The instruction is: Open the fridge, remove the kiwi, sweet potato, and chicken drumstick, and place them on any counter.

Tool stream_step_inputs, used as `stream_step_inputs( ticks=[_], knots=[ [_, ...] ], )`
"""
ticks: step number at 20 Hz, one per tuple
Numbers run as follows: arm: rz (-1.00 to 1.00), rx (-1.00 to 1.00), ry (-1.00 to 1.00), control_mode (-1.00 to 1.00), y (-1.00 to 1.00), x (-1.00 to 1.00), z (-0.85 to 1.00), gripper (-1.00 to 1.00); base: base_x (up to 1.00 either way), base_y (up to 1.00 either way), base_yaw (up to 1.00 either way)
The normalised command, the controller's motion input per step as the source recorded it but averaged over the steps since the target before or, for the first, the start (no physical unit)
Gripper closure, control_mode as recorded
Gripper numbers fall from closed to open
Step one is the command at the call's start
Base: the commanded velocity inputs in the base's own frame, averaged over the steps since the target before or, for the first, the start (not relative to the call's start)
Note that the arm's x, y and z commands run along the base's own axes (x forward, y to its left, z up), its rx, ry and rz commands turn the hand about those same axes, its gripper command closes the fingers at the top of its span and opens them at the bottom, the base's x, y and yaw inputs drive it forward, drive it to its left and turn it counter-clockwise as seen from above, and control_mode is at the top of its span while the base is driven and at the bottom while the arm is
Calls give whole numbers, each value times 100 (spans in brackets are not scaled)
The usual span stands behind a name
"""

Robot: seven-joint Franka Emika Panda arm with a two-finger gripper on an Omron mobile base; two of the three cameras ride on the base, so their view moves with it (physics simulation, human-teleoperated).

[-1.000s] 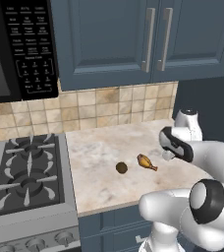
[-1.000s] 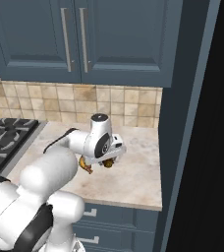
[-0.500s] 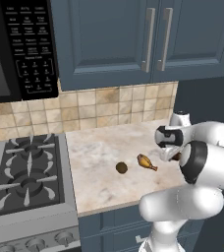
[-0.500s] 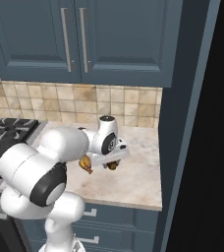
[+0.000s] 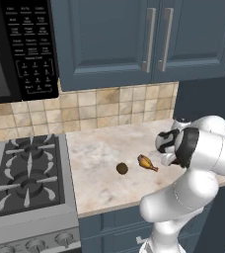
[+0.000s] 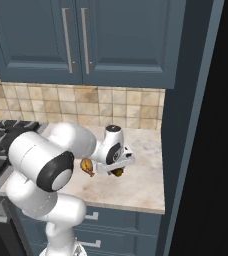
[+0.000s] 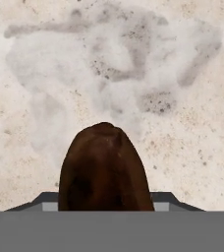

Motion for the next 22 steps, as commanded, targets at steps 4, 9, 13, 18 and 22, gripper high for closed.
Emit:
stream_step_inputs(
  ticks=[4,9,13,18,22],
  knots=[
    [0,0,-14,-100,0,0,-24,-100,0,0,0],
    [0,0,-9,-100,0,0,0,-100,0,0,0],
    [0,0,-2,-100,0,0,29,-100,0,0,0],
    [0,1,0,-100,0,-1,56,-100,0,0,0],
    [0,2,0,-100,0,-12,63,-100,0,0,0]
  ],
)
